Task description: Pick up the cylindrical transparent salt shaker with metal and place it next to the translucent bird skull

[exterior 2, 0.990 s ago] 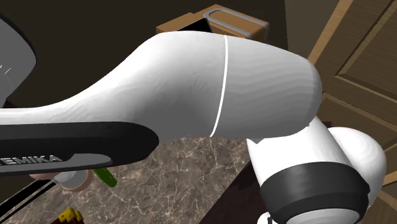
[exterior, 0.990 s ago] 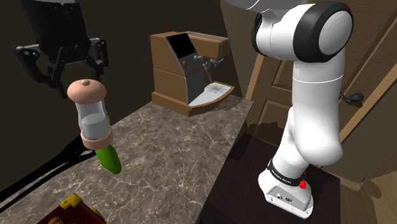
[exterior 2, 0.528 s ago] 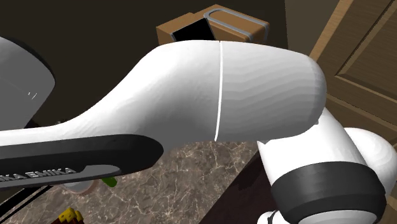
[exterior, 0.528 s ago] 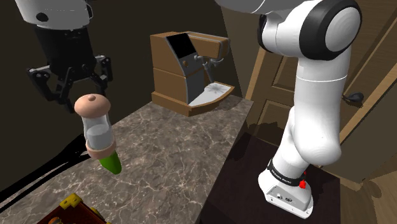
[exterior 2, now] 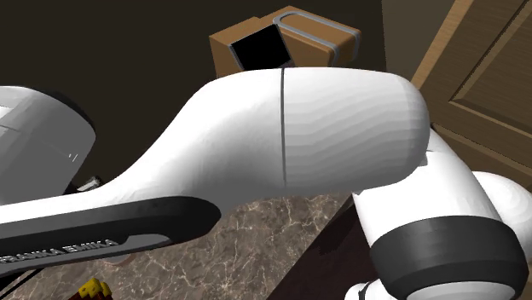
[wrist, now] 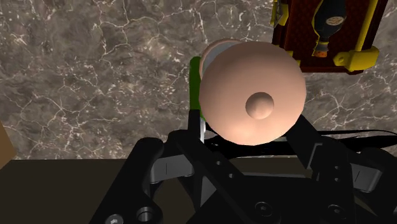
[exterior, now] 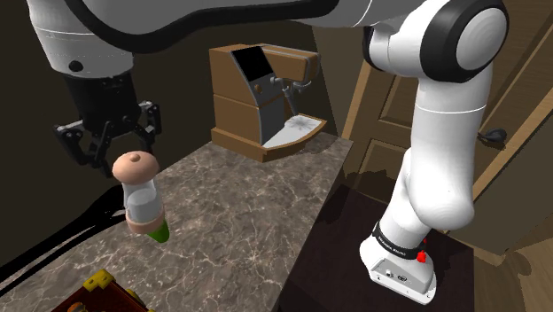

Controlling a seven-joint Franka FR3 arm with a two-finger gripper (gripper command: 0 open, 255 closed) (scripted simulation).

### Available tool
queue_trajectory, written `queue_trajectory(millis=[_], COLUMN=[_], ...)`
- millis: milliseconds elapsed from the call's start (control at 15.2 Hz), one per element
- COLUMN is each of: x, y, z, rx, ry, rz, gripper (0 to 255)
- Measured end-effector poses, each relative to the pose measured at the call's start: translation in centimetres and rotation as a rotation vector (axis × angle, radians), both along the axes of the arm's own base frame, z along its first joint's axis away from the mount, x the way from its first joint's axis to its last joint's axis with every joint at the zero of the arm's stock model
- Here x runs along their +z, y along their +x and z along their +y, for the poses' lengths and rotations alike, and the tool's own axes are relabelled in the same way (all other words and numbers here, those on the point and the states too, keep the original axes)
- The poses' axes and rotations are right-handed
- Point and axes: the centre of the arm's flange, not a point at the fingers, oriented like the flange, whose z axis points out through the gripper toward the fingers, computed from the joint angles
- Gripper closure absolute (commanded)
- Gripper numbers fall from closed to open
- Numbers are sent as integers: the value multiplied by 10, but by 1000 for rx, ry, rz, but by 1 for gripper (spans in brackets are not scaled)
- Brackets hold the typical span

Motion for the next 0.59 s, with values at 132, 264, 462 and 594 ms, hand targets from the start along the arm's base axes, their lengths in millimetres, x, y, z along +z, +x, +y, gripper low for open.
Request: queue_trajectory(millis=[132,264,462,594], x=[-10,-22,-37,-47], y=[-1,-1,-1,0], z=[-1,0,-1,-1], rx=[0,0,0,0], ry=[0,0,0,0], rz=[0,0,0,0], gripper=[255,255,255,255])
